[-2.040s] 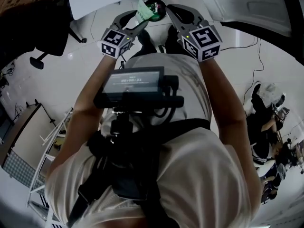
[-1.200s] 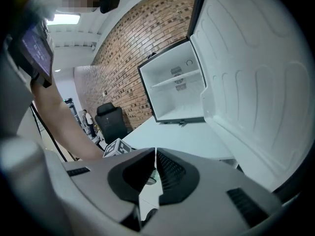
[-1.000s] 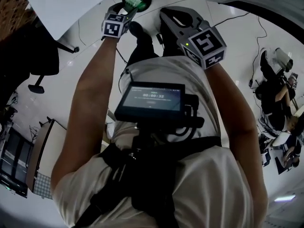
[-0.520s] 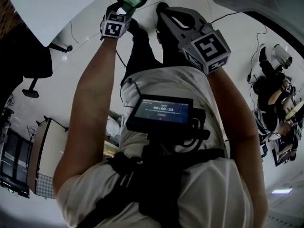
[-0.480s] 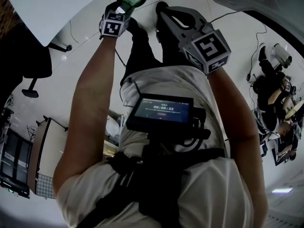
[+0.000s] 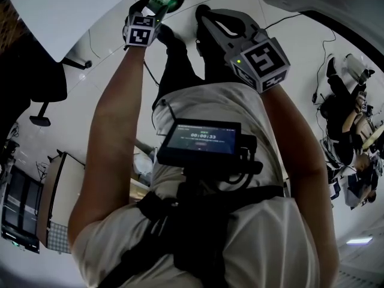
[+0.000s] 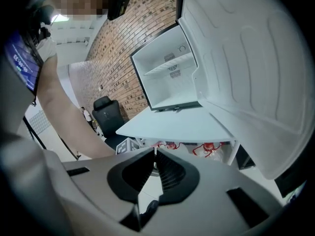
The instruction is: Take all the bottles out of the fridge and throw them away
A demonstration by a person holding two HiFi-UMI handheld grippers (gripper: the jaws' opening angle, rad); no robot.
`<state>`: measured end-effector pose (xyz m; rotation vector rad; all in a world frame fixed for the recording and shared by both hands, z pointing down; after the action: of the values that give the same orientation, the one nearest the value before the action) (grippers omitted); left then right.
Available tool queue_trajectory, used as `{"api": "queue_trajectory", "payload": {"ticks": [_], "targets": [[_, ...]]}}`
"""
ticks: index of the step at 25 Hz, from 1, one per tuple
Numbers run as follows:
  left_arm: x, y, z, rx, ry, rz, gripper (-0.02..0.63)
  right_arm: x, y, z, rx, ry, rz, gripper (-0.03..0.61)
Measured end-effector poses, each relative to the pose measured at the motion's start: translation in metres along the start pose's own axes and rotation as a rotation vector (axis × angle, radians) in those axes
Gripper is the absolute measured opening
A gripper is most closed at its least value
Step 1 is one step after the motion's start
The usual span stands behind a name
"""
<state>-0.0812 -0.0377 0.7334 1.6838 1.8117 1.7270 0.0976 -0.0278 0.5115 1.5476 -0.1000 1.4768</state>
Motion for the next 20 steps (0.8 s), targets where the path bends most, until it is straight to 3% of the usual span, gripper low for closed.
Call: {"api": "queue_trajectory", "payload": {"ticks": [4, 10, 20], "targets": [[0.001, -0.001, -0.001, -0.024, 0.025, -0.014, 0.305, -0.011, 0.030, -0.005, -0.026, -0.033, 0.025, 0.025], [0.006, 0.003, 0.000, -0.022, 0.032, -0.055, 0.311, 0.004, 0.072, -0.031, -0.085, -0.096, -0.057, 0.046], [0.008, -0.001, 0.007, -0.026, 0.022, -0.040, 0.311, 0.015, 0.067, -0.020, -0.072, -0.100, -0.088, 0.046]]}}
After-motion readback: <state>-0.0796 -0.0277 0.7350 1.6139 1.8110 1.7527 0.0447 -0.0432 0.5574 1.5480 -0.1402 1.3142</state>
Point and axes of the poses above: the fingertips, and each gripper's own axes: y forward along the fingers, z to its right, x out of its underside, the point moved 5 cm from there along -y, backward along the fingers, and after that the axes turned 15 degrees about x, right-handed, at the moved point
